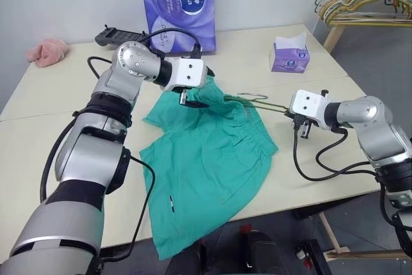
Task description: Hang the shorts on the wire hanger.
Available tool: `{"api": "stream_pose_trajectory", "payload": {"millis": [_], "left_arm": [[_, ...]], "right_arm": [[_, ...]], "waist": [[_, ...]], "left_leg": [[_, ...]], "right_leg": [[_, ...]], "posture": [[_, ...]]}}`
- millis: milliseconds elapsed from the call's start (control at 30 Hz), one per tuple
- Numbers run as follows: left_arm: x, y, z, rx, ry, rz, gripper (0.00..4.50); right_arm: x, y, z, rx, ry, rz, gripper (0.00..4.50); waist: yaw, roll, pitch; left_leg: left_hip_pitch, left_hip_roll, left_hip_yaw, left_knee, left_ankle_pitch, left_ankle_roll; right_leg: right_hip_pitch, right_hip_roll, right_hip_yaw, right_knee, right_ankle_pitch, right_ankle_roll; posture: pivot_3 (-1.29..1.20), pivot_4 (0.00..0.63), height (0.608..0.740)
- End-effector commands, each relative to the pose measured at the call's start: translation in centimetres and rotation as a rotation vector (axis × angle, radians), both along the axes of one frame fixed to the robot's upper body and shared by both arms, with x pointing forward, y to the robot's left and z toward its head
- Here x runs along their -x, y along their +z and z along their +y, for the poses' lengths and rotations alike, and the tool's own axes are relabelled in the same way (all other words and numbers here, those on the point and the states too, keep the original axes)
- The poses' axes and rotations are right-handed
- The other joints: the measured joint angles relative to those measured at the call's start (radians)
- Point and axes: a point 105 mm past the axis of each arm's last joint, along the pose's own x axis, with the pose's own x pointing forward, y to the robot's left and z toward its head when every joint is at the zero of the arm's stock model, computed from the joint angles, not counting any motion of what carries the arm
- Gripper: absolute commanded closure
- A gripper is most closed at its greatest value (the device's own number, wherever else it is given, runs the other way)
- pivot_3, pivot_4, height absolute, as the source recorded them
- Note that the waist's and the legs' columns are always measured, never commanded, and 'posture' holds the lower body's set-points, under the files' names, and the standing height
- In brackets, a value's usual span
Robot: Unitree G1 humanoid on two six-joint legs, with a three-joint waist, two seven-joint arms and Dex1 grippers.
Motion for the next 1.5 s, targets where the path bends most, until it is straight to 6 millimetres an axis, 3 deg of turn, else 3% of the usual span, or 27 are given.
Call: {"api": "stream_pose_trajectory", "payload": {"millis": [33, 233, 533, 767, 867, 1267, 1500], "left_arm": [[-0.5, 0.9, -1.4, -0.005, -0.011, -0.068, 0.03], [-0.7, -1.3, -2.2, -0.067, -0.012, -0.030, 0.03], [-2.0, -2.1, -2.1, -0.101, 0.072, -0.083, 0.03], [-2.7, -2.5, -1.9, -0.102, 0.126, -0.102, 0.03], [-2.7, -1.9, -2.1, -0.067, 0.128, -0.103, 0.62], [-2.1, -1.6, -2.5, -0.029, 0.087, -0.057, 4.36], [-2.0, -2.6, -1.4, -0.078, 0.101, -0.009, 4.47]], "right_arm": [[0.0, 2.9, 0.7, 0.005, 0.021, -0.091, 4.50], [0.4, 4.4, 1.7, 0.008, 0.035, -0.125, 4.50], [0.9, 5.9, 3.0, 0.015, 0.071, -0.171, 4.50], [1.2, 5.9, 3.4, 0.019, 0.080, -0.174, 4.50], [1.2, 6.0, 3.5, 0.014, 0.077, -0.175, 4.50], [1.0, 5.7, 3.8, -0.001, 0.084, -0.161, 4.50], [1.0, 6.2, 4.1, -0.011, 0.092, -0.168, 4.50]], "waist": [[-0.001, 0.000, -0.001], [-0.010, 0.001, -0.001], [-0.027, 0.001, -0.001], [-0.031, 0.001, -0.001], [-0.031, 0.001, -0.001], [-0.031, 0.001, -0.001], [-0.032, 0.001, -0.001]], "left_leg": [[0.000, 0.000, 0.000, 0.000, 0.000, 0.000], [0.000, 0.000, 0.000, 0.000, 0.000, 0.000], [0.000, 0.000, 0.000, -0.001, 0.000, 0.000], [0.000, 0.000, 0.000, -0.001, 0.000, 0.000], [0.000, 0.000, 0.000, -0.001, 0.000, 0.000], [0.000, 0.000, 0.000, -0.001, 0.000, 0.000], [0.000, 0.000, 0.000, -0.001, 0.000, 0.000]], "right_leg": [[0.000, 0.000, 0.000, 0.000, 0.000, 0.000], [-0.001, 0.000, 0.000, 0.001, 0.000, 0.000], [-0.001, 0.000, 0.000, 0.001, 0.000, 0.000], [-0.001, 0.000, 0.000, 0.001, 0.000, 0.000], [-0.001, 0.000, 0.000, 0.001, 0.000, 0.000], [-0.001, 0.000, 0.000, 0.002, 0.000, 0.000], [-0.001, 0.000, 0.000, 0.002, 0.000, 0.000]], "posture": [[-0.13, 0.080, 0.740], [-0.15, 0.087, 0.740], [-0.17, 0.087, 0.740], [-0.17, 0.094, 0.740], [-0.17, 0.098, 0.740], [-0.15, 0.109, 0.740], [-0.15, 0.110, 0.740]]}}
